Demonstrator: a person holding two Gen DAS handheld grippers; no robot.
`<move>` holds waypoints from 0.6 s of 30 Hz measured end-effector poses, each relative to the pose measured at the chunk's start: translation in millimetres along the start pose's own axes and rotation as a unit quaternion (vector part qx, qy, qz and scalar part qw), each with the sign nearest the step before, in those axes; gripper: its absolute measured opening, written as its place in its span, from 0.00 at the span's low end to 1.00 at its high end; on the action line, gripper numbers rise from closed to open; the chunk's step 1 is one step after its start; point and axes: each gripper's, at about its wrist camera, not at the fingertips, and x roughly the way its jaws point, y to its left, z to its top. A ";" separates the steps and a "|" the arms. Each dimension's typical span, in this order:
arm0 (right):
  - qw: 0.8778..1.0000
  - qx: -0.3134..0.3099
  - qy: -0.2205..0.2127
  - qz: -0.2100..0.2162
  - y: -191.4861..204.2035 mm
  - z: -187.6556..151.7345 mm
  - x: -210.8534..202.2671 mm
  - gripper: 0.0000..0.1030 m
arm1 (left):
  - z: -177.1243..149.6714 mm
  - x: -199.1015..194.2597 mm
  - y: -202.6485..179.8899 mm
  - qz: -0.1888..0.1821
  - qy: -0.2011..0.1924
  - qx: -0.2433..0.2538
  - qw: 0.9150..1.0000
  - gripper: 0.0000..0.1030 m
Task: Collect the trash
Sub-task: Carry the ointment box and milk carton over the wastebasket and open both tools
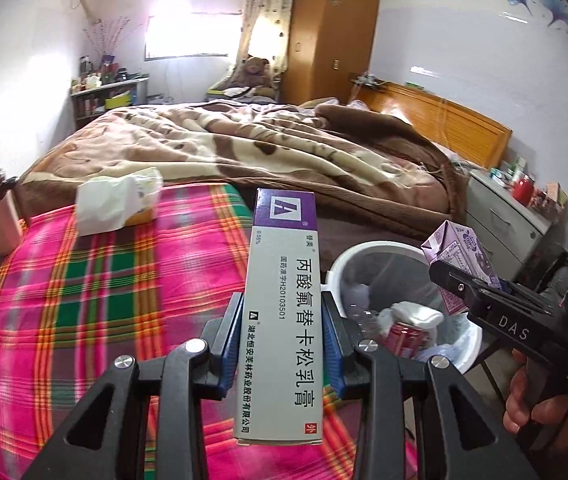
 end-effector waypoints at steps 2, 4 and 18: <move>1.000 0.005 0.000 -0.006 -8.5 0.2 -1.6 0.54 | -0.2 5.2 -10.4 -0.010 0.003 0.005 1.000 0.36; 1.000 0.012 0.000 -0.016 -19.1 0.6 -2.2 0.54 | -0.4 11.9 -21.5 -0.019 0.010 0.012 1.000 0.36; 0.999 0.026 0.030 -0.036 -63.9 -1.9 11.8 0.54 | -10.8 48.5 -85.4 -0.066 0.046 0.042 0.996 0.36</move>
